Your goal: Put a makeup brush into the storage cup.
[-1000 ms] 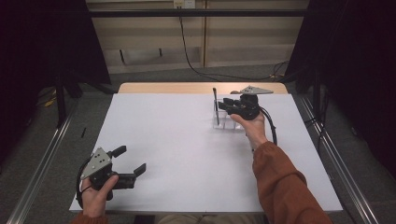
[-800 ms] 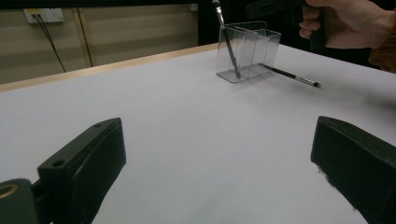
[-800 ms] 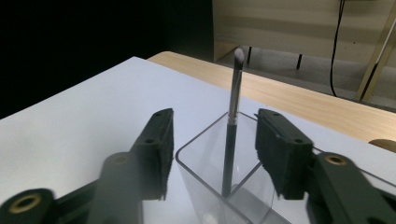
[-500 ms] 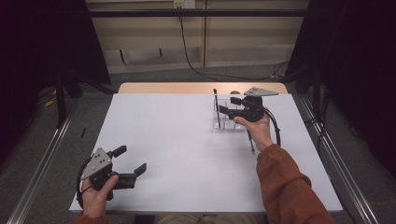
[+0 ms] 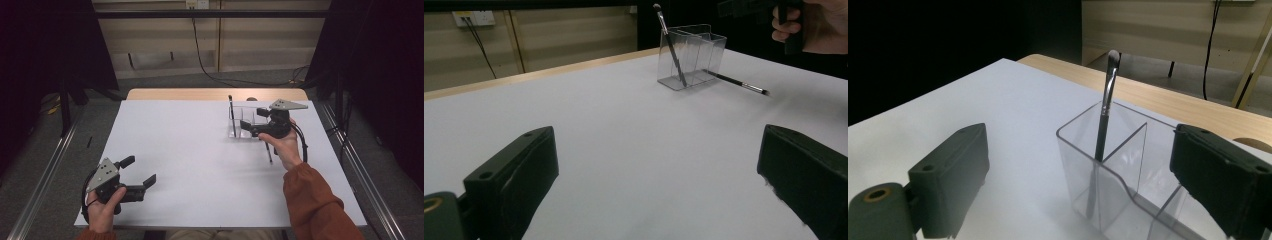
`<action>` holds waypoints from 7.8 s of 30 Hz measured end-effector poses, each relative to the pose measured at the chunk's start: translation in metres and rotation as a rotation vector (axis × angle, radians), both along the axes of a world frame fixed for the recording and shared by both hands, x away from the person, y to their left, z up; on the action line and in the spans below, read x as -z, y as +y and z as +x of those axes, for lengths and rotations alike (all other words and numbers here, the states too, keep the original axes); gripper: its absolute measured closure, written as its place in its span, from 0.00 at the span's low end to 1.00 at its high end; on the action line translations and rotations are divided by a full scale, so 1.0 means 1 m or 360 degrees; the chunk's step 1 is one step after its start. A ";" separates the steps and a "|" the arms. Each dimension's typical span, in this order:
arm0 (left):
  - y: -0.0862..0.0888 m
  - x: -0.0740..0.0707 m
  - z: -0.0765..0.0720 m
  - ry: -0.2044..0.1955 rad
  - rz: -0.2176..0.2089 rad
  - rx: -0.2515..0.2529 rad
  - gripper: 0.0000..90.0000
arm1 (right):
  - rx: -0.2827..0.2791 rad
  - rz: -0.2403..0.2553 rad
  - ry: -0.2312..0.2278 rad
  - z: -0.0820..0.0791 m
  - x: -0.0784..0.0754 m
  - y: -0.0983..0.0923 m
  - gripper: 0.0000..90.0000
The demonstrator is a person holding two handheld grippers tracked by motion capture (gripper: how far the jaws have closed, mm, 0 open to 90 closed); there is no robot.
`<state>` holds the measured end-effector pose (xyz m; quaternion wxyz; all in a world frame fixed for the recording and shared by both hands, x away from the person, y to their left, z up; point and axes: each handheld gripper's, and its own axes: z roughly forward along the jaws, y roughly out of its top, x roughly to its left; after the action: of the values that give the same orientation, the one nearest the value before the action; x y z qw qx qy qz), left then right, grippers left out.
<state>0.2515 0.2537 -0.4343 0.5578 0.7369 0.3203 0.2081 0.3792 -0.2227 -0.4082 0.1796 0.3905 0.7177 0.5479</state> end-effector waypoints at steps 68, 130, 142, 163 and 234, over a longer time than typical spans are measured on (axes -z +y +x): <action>0.010 -0.001 -0.013 -0.0010 -0.0049 -0.0039 0.04 | 0.0213 -0.0036 -0.0048 -0.159 0.028 -0.079 0.02; 0.010 -0.002 -0.008 -0.0037 0.0010 -0.0041 0.03 | 0.0120 -0.0407 0.0361 -0.043 0.007 -0.063 0.07; 0.010 -0.002 -0.008 -0.0036 0.0018 -0.0030 0.03 | 0.0057 -0.0627 0.0642 -0.022 0.004 -0.057 0.09; 0.009 -0.001 -0.008 -0.0035 0.0018 -0.0022 0.03 | 0.0107 -0.0969 0.1085 0.013 0.007 -0.038 0.42; 0.006 -0.002 -0.010 -0.0066 0.0060 0.0001 0.03 | 0.0309 -0.0925 0.1494 0.039 0.043 -0.034 0.91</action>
<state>0.2417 0.2594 -0.4326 0.5505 0.7428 0.3045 0.2291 0.4187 -0.2562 -0.4508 -0.0094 0.5911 0.8029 0.0758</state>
